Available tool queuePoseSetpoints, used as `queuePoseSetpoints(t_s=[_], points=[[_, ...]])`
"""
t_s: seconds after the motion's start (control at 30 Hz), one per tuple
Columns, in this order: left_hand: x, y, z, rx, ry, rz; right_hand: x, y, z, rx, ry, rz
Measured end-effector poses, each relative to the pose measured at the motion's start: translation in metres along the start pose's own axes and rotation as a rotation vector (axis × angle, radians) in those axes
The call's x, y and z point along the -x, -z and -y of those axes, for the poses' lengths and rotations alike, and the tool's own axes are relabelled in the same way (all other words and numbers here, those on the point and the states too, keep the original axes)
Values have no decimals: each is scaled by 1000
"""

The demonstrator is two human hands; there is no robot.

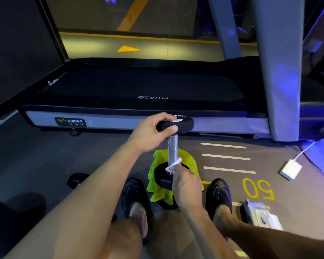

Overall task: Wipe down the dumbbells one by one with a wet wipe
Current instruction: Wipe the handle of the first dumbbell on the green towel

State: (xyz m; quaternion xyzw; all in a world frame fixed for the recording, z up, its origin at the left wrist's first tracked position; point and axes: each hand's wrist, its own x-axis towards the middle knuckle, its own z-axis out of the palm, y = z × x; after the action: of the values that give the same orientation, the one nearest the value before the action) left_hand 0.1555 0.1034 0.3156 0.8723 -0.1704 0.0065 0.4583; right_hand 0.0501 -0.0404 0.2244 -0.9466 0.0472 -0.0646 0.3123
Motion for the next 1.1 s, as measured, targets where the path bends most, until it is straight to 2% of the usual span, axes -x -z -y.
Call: queuePoseSetpoints(t_s=[0.13, 0.2, 0.33, 0.4, 0.5, 0.63, 0.8, 0.87, 0.97, 1.1], points=[[2, -2, 0, -7, -24, 4, -9, 6, 5, 214, -3, 83], [2, -1, 2, -6, -14, -13, -11, 8, 3, 215, -18, 99], [1, 0, 2, -3, -2, -23, -20, 19, -19, -212, -157, -48], [1, -2, 1, -6, 2, -14, -24, 22, -17, -363, -206, -12], [0, -4, 0, -9, -6, -25, -17, 7, -3, -448, -200, 69], [0, -5, 0, 1, 7, -44, -30, -7, 2, -505, -249, -68], [-3, -2, 4, 5, 6, -32, -60, 11, 29, -646, -93, -281], [-5, -1, 6, 14, 8, -21, -44, 3, 17, -578, -52, -280], [-6, -2, 6, 9, 30, -46, -22, 0, -9, -471, -33, -178], [-7, -5, 2, 18, 27, -56, -59, 20, 18, -583, 29, -252]])
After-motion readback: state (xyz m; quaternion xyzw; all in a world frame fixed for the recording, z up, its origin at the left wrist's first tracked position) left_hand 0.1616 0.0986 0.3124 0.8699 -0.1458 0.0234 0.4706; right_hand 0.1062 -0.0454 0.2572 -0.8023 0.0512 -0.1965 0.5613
